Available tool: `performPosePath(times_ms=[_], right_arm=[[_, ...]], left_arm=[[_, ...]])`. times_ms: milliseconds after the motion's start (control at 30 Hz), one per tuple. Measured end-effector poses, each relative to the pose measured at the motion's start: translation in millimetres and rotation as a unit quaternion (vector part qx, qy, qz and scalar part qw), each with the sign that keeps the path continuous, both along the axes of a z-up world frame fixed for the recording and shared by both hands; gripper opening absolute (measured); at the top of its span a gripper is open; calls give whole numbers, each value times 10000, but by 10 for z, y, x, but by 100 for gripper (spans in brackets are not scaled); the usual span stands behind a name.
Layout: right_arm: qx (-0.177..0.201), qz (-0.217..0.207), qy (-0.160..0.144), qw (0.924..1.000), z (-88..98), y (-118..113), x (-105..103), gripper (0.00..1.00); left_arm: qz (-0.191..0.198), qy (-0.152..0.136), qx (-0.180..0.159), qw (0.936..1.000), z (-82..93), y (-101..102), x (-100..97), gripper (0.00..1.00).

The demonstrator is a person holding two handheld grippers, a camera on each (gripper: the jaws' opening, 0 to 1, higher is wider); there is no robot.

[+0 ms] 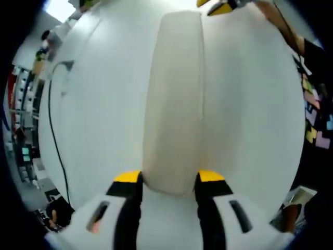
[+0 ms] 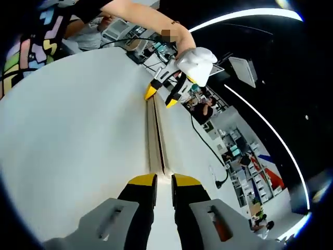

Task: Arrange the utensils inside the cutlery case until each visible utensil rests in its matching compartment.

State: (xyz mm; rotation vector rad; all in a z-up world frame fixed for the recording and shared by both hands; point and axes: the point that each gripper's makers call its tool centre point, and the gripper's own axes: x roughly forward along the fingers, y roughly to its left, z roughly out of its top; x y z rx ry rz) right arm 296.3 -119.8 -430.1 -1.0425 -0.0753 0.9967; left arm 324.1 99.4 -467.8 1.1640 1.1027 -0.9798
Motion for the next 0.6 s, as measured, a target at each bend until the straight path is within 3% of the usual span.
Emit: performPosePath(times_ms=[167, 233, 600], right_arm=[[175, -137, -5, 9998, 52, 12, 24, 5], [178, -121, -161, 9996, 88, 22, 25, 1], [-267, -116, -161, 9994, -102, 54, 48, 5]], left_arm=[[-43, -36, 75, 10000, 7, 1, 4, 42], [-49, -41, 66, 10000, 9, 2, 4, 42], [-186, -112, -13, 9998, 16, 0, 4, 42]])
